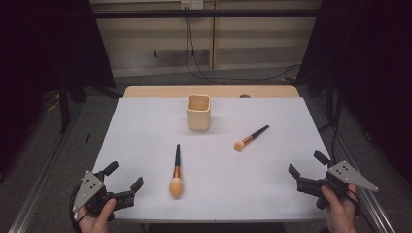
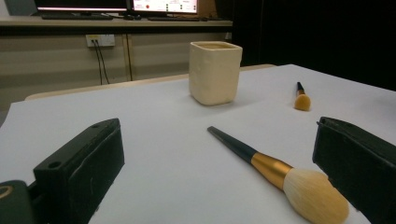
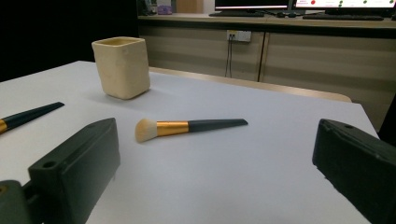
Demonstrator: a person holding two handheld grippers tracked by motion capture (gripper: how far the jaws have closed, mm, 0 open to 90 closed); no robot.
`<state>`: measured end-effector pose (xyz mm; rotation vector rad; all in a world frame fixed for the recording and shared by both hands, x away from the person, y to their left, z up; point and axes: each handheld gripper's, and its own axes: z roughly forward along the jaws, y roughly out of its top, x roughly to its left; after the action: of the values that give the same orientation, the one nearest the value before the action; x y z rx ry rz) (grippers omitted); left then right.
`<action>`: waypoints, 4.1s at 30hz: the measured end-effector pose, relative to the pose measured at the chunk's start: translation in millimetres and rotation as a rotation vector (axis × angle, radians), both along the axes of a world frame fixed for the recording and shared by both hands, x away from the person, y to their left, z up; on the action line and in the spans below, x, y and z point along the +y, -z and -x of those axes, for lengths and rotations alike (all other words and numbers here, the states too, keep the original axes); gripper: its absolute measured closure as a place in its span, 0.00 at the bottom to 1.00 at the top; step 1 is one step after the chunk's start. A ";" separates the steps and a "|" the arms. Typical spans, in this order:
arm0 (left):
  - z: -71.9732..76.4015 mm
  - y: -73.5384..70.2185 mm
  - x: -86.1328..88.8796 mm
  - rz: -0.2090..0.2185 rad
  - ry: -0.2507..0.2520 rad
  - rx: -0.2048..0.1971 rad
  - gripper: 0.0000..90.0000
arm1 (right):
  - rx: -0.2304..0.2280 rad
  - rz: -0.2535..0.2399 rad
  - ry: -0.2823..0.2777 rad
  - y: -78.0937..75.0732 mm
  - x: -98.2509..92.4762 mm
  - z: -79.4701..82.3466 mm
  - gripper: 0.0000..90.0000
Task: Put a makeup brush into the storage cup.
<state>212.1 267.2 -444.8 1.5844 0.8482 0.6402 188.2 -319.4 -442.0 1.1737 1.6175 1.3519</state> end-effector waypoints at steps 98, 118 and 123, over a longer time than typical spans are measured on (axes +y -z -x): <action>-92.5 -39.5 -123.7 -0.187 0.119 0.343 0.05 | 0.044 0.045 -0.050 4.9 9.9 -5.0 0.00; -104.4 -45.7 -127.1 -0.381 0.140 0.602 0.07 | 0.055 0.052 -0.065 5.2 11.2 -4.7 0.00; -106.6 -49.4 -131.8 -0.426 0.121 0.643 0.07 | 0.060 0.055 -0.072 5.4 11.6 -4.7 0.00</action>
<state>318.7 135.5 -395.4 2.2693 1.1163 0.2184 192.9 -307.9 -447.4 1.1436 1.7439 1.3198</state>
